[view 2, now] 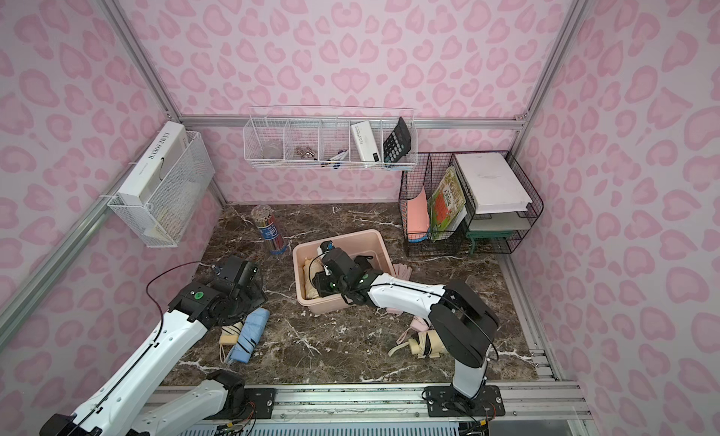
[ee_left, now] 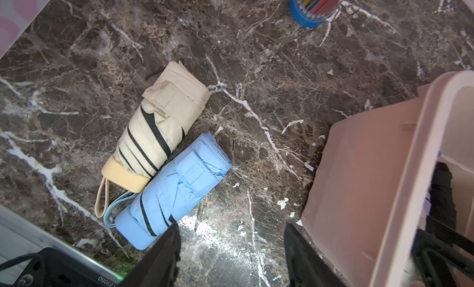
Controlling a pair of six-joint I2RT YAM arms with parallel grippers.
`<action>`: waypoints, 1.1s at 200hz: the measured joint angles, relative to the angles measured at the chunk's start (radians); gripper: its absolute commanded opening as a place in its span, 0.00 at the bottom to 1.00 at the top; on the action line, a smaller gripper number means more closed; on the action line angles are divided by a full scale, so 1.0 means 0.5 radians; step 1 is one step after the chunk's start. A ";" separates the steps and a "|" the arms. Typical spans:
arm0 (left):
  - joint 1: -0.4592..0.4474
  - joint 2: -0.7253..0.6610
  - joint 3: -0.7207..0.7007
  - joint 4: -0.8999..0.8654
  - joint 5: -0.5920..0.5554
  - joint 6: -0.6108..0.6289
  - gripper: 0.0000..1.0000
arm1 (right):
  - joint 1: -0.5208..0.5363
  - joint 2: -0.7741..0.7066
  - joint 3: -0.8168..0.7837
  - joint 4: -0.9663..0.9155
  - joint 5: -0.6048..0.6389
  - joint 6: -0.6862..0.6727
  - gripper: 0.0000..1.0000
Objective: Put the umbrella into the storage box
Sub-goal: Place the umbrella in the storage box, then pick up the umbrella from the center of the board.
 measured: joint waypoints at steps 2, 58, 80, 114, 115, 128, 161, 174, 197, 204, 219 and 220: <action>0.003 -0.005 -0.006 -0.007 -0.001 -0.006 0.65 | 0.000 0.011 0.011 -0.011 -0.008 -0.002 0.38; 0.084 -0.047 -0.095 -0.065 0.000 -0.065 0.69 | 0.000 0.046 0.098 -0.085 -0.071 -0.045 0.55; 0.150 0.019 -0.119 -0.050 0.027 0.055 0.74 | 0.001 -0.085 0.095 -0.090 -0.016 -0.102 0.59; 0.276 0.114 -0.188 0.101 0.150 0.262 0.84 | -0.001 -0.322 0.012 -0.004 0.107 -0.185 0.58; 0.279 0.116 -0.189 0.106 0.153 0.269 0.84 | -0.001 -0.327 0.008 -0.001 0.111 -0.188 0.58; 0.327 0.159 -0.211 0.185 0.203 0.340 0.84 | -0.001 -0.414 -0.058 0.037 0.160 -0.210 0.57; 0.417 0.320 -0.229 0.385 0.278 0.517 0.85 | -0.003 -0.612 -0.214 0.108 0.296 -0.260 0.56; 0.468 0.385 -0.243 0.457 0.317 0.571 0.85 | -0.003 -0.666 -0.243 0.131 0.354 -0.275 0.56; 0.529 0.504 -0.249 0.558 0.375 0.610 0.86 | -0.011 -0.736 -0.271 0.132 0.442 -0.305 0.56; 0.531 0.537 -0.247 0.576 0.401 0.615 0.86 | -0.014 -0.754 -0.280 0.131 0.463 -0.314 0.56; 0.534 0.602 -0.249 0.614 0.459 0.615 0.88 | -0.014 -0.787 -0.305 0.129 0.503 -0.315 0.56; 0.534 0.605 -0.250 0.617 0.460 0.614 0.88 | -0.015 -0.790 -0.308 0.129 0.506 -0.315 0.56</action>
